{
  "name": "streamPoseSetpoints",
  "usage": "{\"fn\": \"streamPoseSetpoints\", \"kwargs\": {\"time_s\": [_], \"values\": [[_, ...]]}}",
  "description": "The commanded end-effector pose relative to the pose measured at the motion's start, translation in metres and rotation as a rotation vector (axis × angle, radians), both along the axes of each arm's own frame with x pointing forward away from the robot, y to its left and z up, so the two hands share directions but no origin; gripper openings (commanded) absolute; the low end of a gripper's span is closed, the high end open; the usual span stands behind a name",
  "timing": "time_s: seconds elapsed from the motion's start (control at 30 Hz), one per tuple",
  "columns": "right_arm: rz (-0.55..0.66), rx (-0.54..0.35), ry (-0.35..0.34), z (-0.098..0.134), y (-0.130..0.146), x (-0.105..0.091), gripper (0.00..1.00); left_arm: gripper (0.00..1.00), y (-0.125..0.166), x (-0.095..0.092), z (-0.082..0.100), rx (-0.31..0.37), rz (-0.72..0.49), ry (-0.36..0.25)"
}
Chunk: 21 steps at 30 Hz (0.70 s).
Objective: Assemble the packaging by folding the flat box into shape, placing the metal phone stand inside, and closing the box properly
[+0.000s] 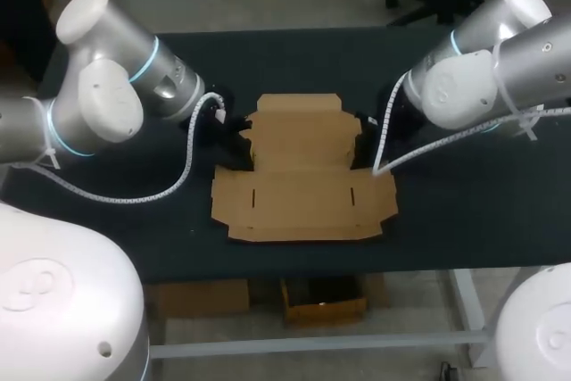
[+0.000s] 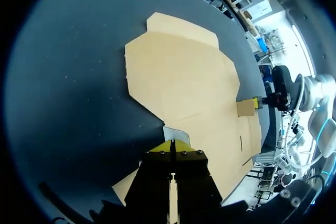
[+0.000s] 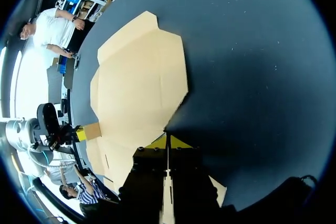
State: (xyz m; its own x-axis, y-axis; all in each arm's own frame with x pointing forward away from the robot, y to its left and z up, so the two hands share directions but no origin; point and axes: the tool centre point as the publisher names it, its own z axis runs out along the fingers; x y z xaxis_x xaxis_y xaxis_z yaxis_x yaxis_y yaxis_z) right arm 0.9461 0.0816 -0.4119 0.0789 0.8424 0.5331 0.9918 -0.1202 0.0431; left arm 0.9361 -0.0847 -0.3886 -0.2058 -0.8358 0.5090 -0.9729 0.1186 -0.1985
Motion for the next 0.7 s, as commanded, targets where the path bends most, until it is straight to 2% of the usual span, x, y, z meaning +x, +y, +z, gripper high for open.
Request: {"fn": "streamPoseSetpoints", "kwargs": {"time_s": [0.03,0.2,0.7], "values": [[0.009,0.011,0.008,0.0009,0.0001,0.0025,0.0,0.0,0.0008,-0.0022,0.0008,0.005,0.004,0.0],[0.004,0.011,-0.004,0.004,0.0028,-0.0034,0.0,0.0,0.0018,-0.0039,0.0016,0.008,0.006,0.001],[-0.031,0.006,0.016,0.0015,0.0048,-0.0001,0.0,0.0,-0.0033,-0.0069,0.0021,0.011,-0.003,0.002]]}}
